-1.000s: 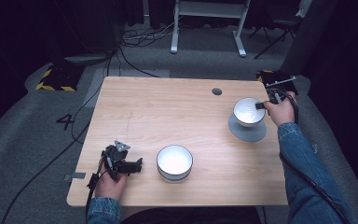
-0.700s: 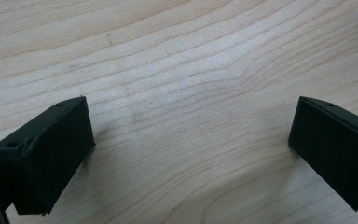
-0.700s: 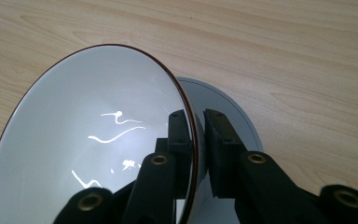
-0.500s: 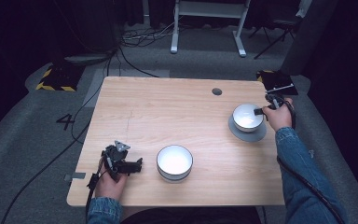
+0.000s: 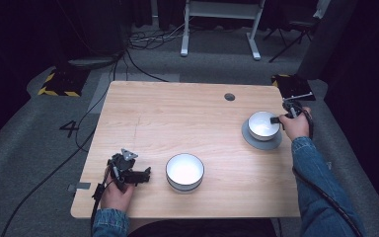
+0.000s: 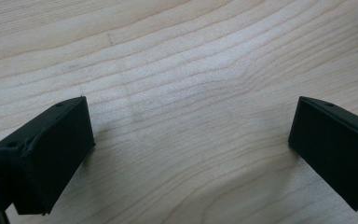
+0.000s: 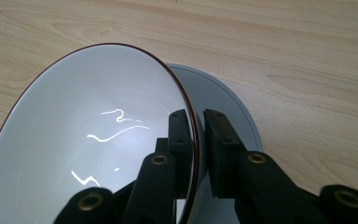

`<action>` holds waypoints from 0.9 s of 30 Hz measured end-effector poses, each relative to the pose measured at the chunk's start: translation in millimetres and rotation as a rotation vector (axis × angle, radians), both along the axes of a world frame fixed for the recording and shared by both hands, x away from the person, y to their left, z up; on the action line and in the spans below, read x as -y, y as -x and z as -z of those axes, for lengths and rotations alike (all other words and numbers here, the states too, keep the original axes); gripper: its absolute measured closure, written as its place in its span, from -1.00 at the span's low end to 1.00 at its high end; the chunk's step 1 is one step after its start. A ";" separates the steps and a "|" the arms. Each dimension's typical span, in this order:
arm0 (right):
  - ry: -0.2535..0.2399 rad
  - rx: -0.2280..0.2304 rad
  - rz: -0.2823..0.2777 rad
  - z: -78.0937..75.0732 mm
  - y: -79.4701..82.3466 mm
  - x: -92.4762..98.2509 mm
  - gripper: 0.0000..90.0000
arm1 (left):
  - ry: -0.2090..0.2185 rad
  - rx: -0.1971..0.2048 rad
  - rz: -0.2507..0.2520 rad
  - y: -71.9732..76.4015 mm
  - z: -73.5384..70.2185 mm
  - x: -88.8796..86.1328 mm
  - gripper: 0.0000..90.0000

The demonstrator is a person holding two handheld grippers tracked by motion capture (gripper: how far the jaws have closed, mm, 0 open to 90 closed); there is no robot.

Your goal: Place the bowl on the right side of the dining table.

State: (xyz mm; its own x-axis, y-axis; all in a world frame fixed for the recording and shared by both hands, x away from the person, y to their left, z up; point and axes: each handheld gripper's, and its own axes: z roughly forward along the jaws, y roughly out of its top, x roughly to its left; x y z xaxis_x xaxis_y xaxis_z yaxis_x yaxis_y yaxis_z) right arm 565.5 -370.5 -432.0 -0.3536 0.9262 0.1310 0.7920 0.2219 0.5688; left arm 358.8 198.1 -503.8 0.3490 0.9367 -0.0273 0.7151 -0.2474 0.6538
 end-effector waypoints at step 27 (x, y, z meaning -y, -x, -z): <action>0.066 0.158 -0.078 -28.7 6.7 -9.7 0.06 | 0.000 0.000 0.000 0.0 0.0 0.0 -1.00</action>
State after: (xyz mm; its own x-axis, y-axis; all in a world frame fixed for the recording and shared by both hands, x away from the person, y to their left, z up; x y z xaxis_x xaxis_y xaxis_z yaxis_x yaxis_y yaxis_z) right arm 558.8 -360.8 -403.3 -0.4359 0.8999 0.0085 0.6730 0.3197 0.6670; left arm 358.8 198.1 -503.8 0.3488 0.9368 -0.0272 0.7150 -0.2472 0.6539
